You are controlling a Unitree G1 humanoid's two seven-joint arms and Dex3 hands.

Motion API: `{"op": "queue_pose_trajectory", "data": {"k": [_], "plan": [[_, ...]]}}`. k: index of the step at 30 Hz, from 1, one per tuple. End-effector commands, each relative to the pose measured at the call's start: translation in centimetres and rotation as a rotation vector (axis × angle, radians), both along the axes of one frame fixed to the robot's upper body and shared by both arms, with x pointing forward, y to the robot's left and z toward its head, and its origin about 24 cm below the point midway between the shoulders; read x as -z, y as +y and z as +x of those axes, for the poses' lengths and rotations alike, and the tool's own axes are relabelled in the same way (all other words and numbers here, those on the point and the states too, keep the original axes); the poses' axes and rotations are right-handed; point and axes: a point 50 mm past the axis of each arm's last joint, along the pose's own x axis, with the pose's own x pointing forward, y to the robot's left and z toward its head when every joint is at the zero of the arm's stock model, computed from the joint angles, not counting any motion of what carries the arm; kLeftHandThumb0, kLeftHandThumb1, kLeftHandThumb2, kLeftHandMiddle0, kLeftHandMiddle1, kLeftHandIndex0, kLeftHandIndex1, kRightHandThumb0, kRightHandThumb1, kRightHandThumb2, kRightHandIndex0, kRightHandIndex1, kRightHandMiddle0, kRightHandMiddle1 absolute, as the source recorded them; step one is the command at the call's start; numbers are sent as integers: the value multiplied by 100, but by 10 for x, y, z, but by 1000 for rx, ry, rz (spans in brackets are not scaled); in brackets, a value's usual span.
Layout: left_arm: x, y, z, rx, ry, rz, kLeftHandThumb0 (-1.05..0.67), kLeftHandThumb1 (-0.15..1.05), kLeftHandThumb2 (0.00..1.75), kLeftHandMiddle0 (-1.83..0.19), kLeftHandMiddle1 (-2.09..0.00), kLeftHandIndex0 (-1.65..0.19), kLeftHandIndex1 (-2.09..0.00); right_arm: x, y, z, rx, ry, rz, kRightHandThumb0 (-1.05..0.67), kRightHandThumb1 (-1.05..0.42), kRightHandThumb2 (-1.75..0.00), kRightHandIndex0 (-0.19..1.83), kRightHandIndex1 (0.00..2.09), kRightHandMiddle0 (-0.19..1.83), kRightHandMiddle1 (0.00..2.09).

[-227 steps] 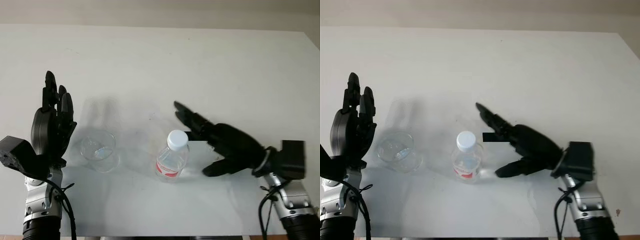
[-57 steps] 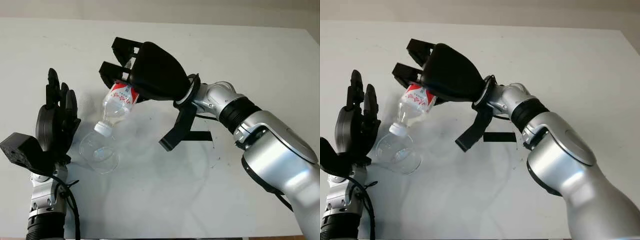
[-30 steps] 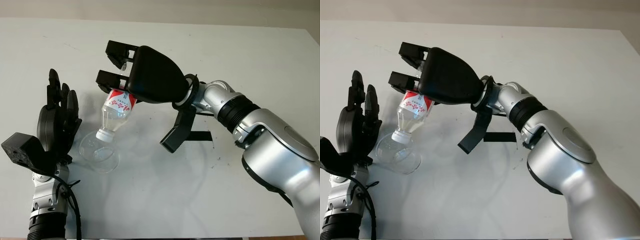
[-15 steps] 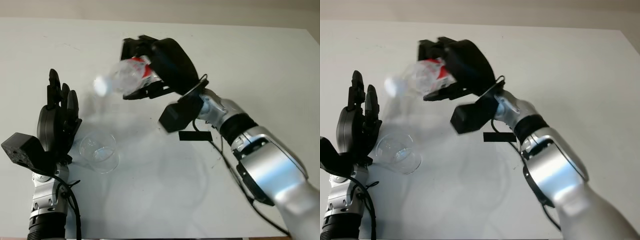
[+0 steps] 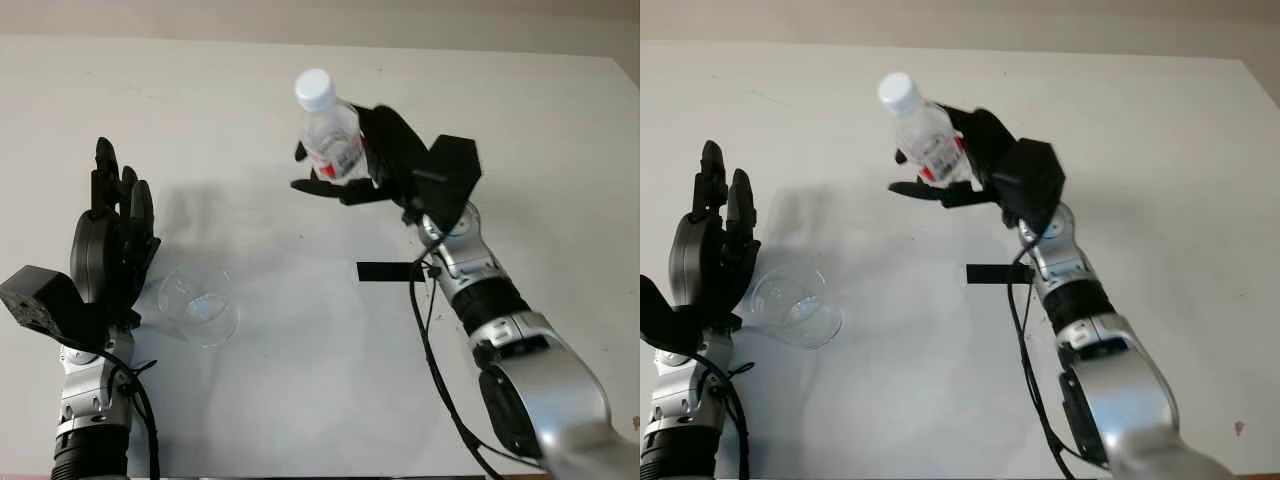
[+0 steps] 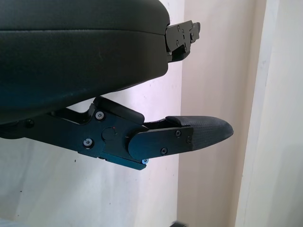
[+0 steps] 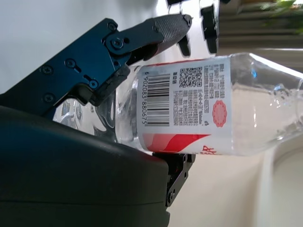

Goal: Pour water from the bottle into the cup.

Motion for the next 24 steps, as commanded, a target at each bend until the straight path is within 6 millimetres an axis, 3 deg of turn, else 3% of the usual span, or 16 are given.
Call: {"op": "queue_pose_trajectory", "data": {"k": [1, 12, 24], "plan": [[1, 1, 0, 2, 4, 3, -74, 105, 51, 19, -2, 19, -1, -2, -12, -7, 2, 26, 43, -37, -105, -42, 118, 209, 88, 209], [2, 1, 1, 5, 7, -3, -75, 105, 53, 19, -2, 19, 0, 19, -43, -39, 110, 119, 108, -40, -105, -41, 113, 209, 77, 209], [3, 1, -2, 1, 10, -4, -75, 105, 55, 19, 0, 19, 0, 38, -52, -57, 272, 94, 151, -43, -105, -37, 108, 209, 66, 209]]}}
